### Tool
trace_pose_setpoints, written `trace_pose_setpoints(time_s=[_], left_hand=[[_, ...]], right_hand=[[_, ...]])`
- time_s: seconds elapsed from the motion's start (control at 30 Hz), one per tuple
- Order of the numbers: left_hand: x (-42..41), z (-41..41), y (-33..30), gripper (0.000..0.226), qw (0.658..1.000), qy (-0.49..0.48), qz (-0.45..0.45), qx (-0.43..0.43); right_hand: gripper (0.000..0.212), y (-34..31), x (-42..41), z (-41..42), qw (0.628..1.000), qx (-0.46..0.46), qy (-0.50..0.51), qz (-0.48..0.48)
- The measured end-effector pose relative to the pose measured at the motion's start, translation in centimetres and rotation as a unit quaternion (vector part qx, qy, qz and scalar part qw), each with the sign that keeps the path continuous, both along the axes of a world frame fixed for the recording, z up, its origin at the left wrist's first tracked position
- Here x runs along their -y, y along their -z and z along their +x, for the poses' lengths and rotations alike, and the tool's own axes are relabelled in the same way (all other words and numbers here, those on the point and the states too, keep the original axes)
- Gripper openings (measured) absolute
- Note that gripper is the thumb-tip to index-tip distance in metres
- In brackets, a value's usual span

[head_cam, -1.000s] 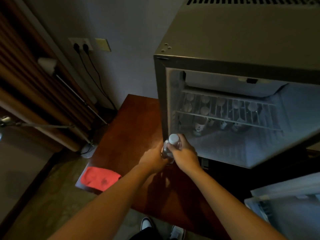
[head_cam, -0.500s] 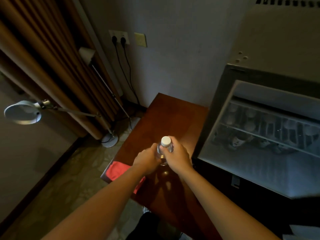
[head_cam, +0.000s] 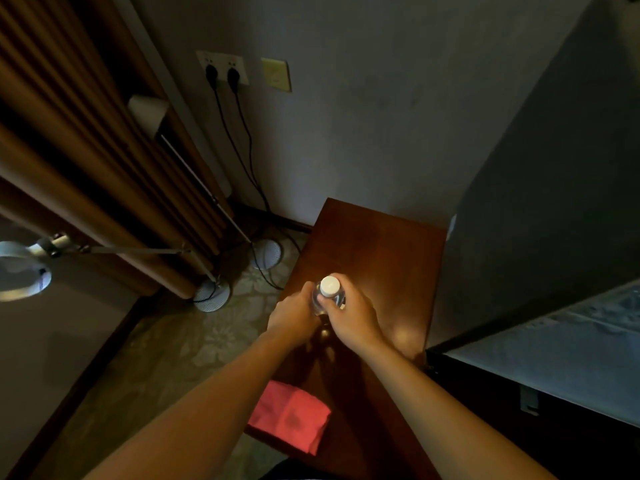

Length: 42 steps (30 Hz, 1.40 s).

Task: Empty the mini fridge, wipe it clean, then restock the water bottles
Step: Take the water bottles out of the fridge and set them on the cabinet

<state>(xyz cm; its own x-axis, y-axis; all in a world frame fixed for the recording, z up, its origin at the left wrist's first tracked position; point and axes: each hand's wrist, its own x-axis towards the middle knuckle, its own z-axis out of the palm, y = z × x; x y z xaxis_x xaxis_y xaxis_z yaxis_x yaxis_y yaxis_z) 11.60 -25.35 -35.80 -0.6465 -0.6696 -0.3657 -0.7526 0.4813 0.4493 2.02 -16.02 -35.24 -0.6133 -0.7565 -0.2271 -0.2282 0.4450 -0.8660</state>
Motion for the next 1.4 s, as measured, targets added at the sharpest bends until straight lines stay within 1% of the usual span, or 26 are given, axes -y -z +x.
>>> trace_pose_setpoints(time_s=[0.2,0.33,0.43,0.7,0.8,1.23,1.4], left_hand=[[4.6,-0.2,1.1,0.03,1.0,0.011,0.004,0.006],[6.5,-0.3,2.1,0.035,1.0,0.023,0.012,0.008],[7.3,-0.4,2.3,0.041,1.0,0.021,0.011,0.003],[8.5,-1.5,2.1,0.041,0.999,0.033,0.004,-0.01],[9.0,-2.0,2.2,0.041,0.999,0.034,0.015,-0.013],[13.1,-6.3,2.9,0.049,0.998,0.063,0.005,-0.024],[14.9,-8.9,3.4,0.051,0.997,0.067,-0.004,-0.029]], right_hand=[[0.034,1.4,4.2,0.4,1.0,0.007,0.019,0.015],[0.036,2.3,5.9,0.7,0.999,0.004,0.027,0.028],[0.035,2.2,6.7,0.8,0.999,-0.004,0.037,0.027],[0.034,2.8,8.1,-0.3,0.999,0.002,0.039,0.019],[0.036,2.8,8.3,-0.7,0.999,0.005,0.038,0.012],[0.043,3.4,11.6,-4.6,0.998,0.001,0.066,0.021],[0.044,3.4,13.5,-6.8,0.997,-0.019,0.079,0.018]])
